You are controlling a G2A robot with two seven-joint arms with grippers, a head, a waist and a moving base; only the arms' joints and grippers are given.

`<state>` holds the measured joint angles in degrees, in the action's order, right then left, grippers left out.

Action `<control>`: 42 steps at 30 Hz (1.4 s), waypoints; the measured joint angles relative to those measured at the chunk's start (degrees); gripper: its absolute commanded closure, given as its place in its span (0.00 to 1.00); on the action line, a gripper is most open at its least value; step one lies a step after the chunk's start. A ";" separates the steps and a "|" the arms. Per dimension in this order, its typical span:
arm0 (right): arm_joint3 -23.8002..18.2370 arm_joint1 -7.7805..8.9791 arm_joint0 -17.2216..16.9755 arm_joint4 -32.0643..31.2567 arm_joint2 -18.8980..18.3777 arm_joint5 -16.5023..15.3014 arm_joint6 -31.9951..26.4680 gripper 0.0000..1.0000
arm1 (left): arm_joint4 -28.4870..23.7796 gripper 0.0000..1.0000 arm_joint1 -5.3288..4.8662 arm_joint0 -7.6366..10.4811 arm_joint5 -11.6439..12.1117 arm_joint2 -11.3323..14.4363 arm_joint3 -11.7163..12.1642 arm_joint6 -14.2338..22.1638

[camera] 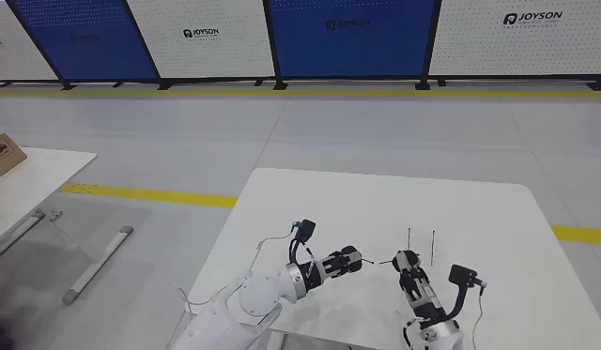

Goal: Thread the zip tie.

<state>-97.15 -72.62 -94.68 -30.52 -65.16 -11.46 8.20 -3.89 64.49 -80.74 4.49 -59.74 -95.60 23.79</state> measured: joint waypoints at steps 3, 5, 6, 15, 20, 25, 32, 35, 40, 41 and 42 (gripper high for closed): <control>0.10 -0.18 -0.12 -0.25 0.46 0.18 1.28 1.00 | 0.00 1.00 0.00 0.00 0.00 0.00 0.00 0.00; 0.12 -0.18 -0.11 -0.25 0.48 0.18 1.29 1.00 | 0.00 1.00 0.00 0.00 0.00 0.00 0.00 0.00; 0.12 -0.18 -0.11 -0.25 0.47 0.18 1.26 1.00 | 0.00 1.00 0.00 0.00 0.00 0.00 0.00 0.00; 0.26 -0.36 0.28 0.52 0.54 0.44 0.13 1.00 | 0.00 1.00 0.00 0.00 0.00 0.00 0.00 0.00; 0.34 -0.53 0.48 0.07 0.86 0.99 -0.18 1.00 | 0.00 1.00 0.00 0.00 0.00 0.00 0.00 0.00; 0.42 -0.71 0.68 -0.09 1.23 1.53 -0.56 1.00 | 0.00 1.00 0.00 0.00 0.00 0.00 0.00 0.00; 1.03 -0.96 1.08 -0.28 1.40 1.54 -0.15 1.00 | 0.00 1.00 0.00 0.00 0.00 0.00 0.00 0.00; 1.23 -1.07 1.29 -0.74 1.58 1.96 0.03 1.00 | 0.00 1.00 0.00 0.00 0.00 0.00 0.00 0.00; 1.69 -1.28 1.72 -1.12 1.96 2.34 0.10 1.00 | 0.00 1.00 0.00 0.00 0.00 0.00 0.00 0.00; 1.77 -1.32 1.77 -1.15 2.00 2.33 0.08 1.00 | 0.00 1.00 0.00 0.00 0.00 0.00 0.00 0.00; 1.82 -1.35 1.80 -1.14 2.03 2.25 0.04 1.00 | 0.00 1.00 0.00 0.00 0.00 0.00 0.00 0.00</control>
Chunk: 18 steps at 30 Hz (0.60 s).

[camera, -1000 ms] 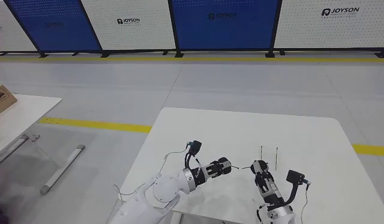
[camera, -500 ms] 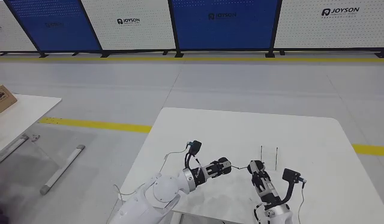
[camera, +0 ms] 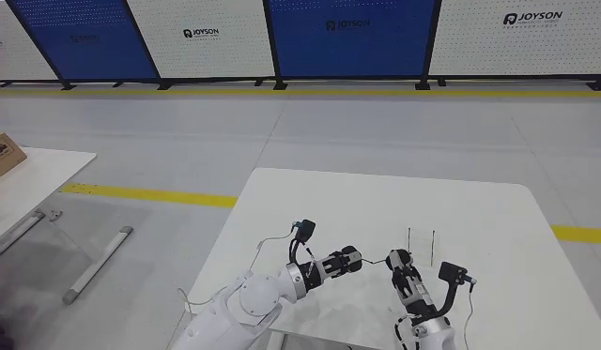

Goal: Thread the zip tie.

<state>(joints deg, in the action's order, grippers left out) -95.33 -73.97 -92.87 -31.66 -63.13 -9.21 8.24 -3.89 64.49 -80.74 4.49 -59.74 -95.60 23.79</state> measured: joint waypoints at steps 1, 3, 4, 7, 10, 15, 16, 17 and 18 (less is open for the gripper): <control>0.07 -0.02 0.03 0.04 0.04 -0.14 -0.10 1.00 | 0.00 1.00 0.00 0.00 0.00 0.00 0.00 0.00; 0.28 -0.07 0.11 0.22 0.12 -0.70 -0.46 1.00 | 0.00 1.00 0.00 0.00 0.00 0.00 0.00 0.00; 0.39 -0.08 0.16 0.37 0.13 -1.01 -0.61 1.00 | 0.00 1.00 0.00 0.00 0.00 0.00 0.00 0.00; 0.53 -0.10 0.19 0.82 0.01 -1.49 -0.69 1.00 | 0.00 1.00 0.00 0.00 0.00 0.00 0.00 0.00; 0.52 -0.10 0.19 0.82 0.00 -1.47 -0.67 1.00 | 0.00 1.00 0.00 0.00 0.00 0.00 0.00 0.00; 0.50 -0.10 0.19 0.82 -0.01 -1.42 -0.67 1.00 | 0.00 1.00 0.00 0.00 0.00 0.00 0.00 0.00; 0.45 -0.11 0.18 0.88 -0.08 -1.37 -0.67 1.00 | 0.00 1.00 0.00 0.00 0.00 0.00 0.00 0.00; 0.33 -0.12 0.10 0.99 -0.24 -1.34 -0.55 1.00 | 0.00 1.00 0.00 0.00 0.00 0.00 0.00 0.00; 0.24 -0.13 0.00 1.09 -0.36 -1.37 -0.38 1.00 | 0.00 1.00 0.00 0.00 0.00 0.00 0.00 0.00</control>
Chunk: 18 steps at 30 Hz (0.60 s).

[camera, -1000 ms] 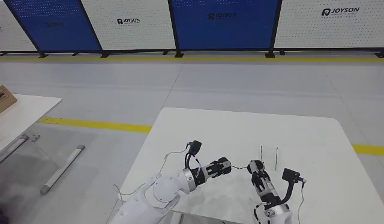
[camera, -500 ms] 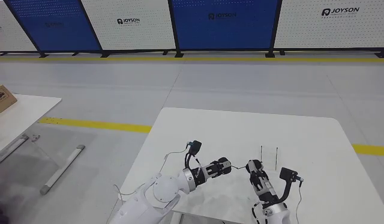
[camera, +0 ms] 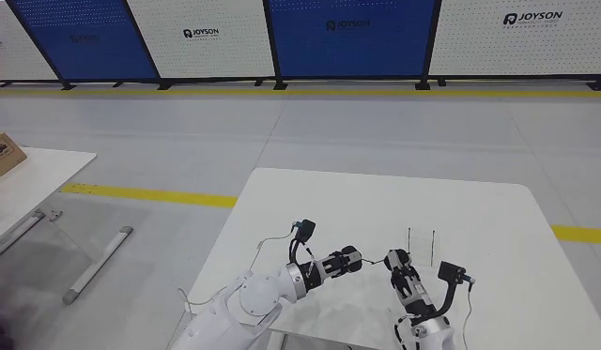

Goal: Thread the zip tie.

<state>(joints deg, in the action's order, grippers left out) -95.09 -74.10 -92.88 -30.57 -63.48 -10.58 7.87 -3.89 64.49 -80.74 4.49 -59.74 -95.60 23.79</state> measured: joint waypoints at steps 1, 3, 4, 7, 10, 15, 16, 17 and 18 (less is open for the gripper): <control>-0.06 -0.01 -0.11 0.13 -0.09 -0.11 0.11 1.00 | 0.00 1.00 0.00 0.00 0.00 0.00 0.00 0.00; -0.10 -0.03 -0.25 0.26 -0.25 -0.30 0.12 1.00 | 0.00 1.00 0.00 0.00 0.00 0.00 0.00 0.00; -0.11 -0.05 -0.26 0.25 -0.28 -0.30 0.11 1.00 | 0.00 1.00 0.00 0.00 0.00 0.00 0.00 0.00; -0.07 -0.15 -0.15 0.00 -0.16 0.16 0.22 1.00 | 0.00 1.00 0.00 0.00 0.00 0.00 0.00 0.00; 0.00 -0.29 0.10 -0.24 0.08 0.97 0.23 1.00 | 0.00 1.00 0.00 0.00 0.00 0.00 0.00 0.00; -0.30 -0.40 -0.21 0.32 0.07 0.11 0.40 1.00 | 0.00 1.00 0.00 0.00 0.00 0.00 0.00 0.00; -0.42 -0.37 -0.42 0.44 -0.14 -0.28 0.44 1.00 | 0.00 1.00 0.00 0.00 0.00 0.00 0.00 0.00; -0.58 -0.33 -0.69 0.48 -0.42 -0.63 0.46 1.00 | 0.00 1.00 0.00 0.00 0.00 0.00 0.00 0.00; -0.67 -0.30 -0.86 0.48 -0.60 -0.75 0.46 1.00 | 0.00 1.00 0.00 0.00 0.00 0.00 0.00 0.00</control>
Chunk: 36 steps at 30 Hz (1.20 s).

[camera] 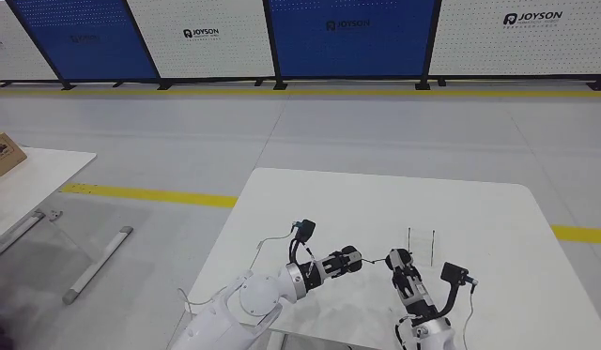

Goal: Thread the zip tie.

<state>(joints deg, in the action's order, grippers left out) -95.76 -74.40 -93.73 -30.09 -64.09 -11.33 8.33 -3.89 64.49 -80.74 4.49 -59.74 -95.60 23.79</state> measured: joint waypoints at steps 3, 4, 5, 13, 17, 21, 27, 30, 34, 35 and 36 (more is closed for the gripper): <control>-0.17 0.03 -0.31 0.02 -0.41 -0.05 -0.23 1.00 | 0.00 1.00 0.00 0.00 0.00 0.00 0.00 0.00; -0.20 0.03 -0.36 0.06 -0.48 -0.03 -0.32 1.00 | 0.00 1.00 0.00 0.00 0.00 0.00 0.00 0.00; -0.21 0.02 -0.44 0.15 -0.55 -0.03 -0.34 1.00 | 0.00 1.00 0.00 0.00 0.00 0.00 0.00 0.00; -0.14 0.03 -1.16 1.40 -1.77 -0.48 0.40 1.00 | 0.00 1.00 0.00 0.00 0.00 0.00 0.00 0.00; -0.13 0.02 -1.14 1.38 -1.76 -0.46 0.39 1.00 | -0.04 1.00 0.01 -0.01 -0.04 -0.01 0.03 -0.05; -0.13 0.02 -1.14 1.38 -1.76 -0.46 0.39 1.00 | -2.04 1.00 0.18 0.35 -1.01 -0.15 0.84 -1.03; -0.13 0.02 -1.14 1.38 -1.76 -0.47 0.39 1.00 | -3.12 1.00 0.18 0.45 -0.30 -0.26 1.17 -0.42; -0.13 0.02 -1.14 1.38 -1.76 -0.47 0.39 1.00 | -3.11 1.00 0.18 0.45 -0.31 -0.26 1.17 -0.42; -0.15 -0.06 -0.94 1.38 -1.54 -0.70 0.07 1.00 | -3.09 1.00 0.18 0.45 -0.33 -0.26 1.16 -0.43; -0.16 -0.09 -0.84 1.40 -1.41 -0.86 -0.17 1.00 | -3.09 1.00 0.18 0.45 -0.33 -0.26 1.16 -0.43; -0.16 -0.12 -0.74 1.46 -1.34 -0.90 -0.35 1.00 | -3.09 1.00 0.18 0.45 -0.33 -0.26 1.16 -0.43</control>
<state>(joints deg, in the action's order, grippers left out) -95.92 -74.52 -94.47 -28.63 -65.42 -12.24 7.98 -6.98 64.67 -80.29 4.16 -60.00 -94.43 23.36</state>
